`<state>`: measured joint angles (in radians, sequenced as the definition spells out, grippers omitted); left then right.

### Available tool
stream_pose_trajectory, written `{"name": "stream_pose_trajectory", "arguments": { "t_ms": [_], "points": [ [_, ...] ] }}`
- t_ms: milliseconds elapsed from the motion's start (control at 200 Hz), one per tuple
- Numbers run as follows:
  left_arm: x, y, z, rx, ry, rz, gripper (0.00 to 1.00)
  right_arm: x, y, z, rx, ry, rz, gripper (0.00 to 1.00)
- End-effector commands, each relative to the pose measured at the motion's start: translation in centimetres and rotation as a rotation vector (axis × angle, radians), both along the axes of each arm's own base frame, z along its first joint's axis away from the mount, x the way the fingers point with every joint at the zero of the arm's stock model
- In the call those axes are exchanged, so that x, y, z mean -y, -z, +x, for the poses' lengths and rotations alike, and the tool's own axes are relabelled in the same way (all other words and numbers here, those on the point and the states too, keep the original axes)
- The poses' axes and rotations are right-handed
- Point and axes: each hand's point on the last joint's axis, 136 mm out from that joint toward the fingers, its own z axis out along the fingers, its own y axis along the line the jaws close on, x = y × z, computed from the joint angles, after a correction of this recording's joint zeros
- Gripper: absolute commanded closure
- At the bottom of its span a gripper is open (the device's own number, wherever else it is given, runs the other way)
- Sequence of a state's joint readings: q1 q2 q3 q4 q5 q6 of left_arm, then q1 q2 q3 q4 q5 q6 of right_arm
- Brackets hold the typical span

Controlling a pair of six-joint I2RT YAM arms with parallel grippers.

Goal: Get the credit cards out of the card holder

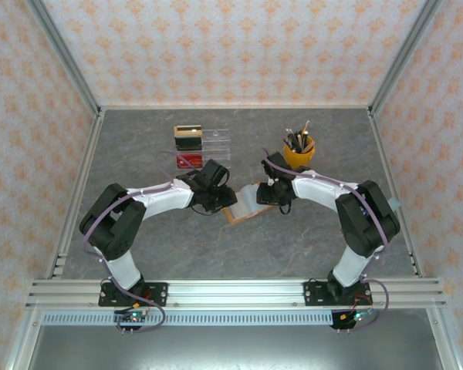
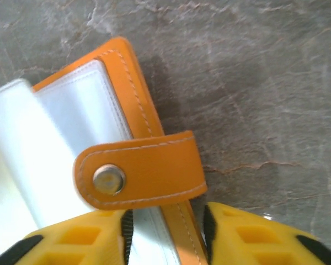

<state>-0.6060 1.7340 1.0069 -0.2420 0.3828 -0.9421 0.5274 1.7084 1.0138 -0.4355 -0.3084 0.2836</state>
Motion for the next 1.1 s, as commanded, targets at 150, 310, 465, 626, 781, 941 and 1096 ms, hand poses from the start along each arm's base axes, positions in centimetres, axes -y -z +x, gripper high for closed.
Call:
{"name": "stream_pose_trajectory", "arguments": {
  "t_ms": [150, 310, 465, 626, 781, 941, 1096],
  "points": [
    [-2.1, -0.1, 0.2, 0.018, -0.049, 0.072, 0.66, -0.7, -0.2, -2.3, -0.087, 0.030, 0.065, 0.79],
    [-1.6, 0.0, 0.2, 0.014, -0.034, 0.045, 0.66, -1.1, -0.3, -3.2, -0.109, 0.077, 0.099, 0.81],
    [-1.9, 0.4, 0.1, 0.002, -0.034, 0.075, 0.66, -0.7, 0.0, -3.1, -0.101, 0.096, 0.076, 0.81],
    [-2.6, 0.2, 0.1, 0.008, -0.043, 0.102, 0.65, -0.3, 0.4, -3.1, -0.105, 0.102, 0.049, 0.82],
    [-2.5, 0.2, 0.0, 0.006, -0.036, 0.105, 0.64, -0.2, 0.5, -3.1, -0.107, 0.104, 0.044, 0.82],
    [-1.8, 0.8, 0.0, -0.012, -0.022, 0.076, 0.64, -0.2, 0.6, -3.2, -0.109, 0.103, 0.043, 0.82],
    [-1.0, 1.1, 0.1, -0.024, -0.005, 0.044, 0.64, -0.1, 0.7, -3.1, -0.109, 0.104, 0.037, 0.82]
  ]
}}
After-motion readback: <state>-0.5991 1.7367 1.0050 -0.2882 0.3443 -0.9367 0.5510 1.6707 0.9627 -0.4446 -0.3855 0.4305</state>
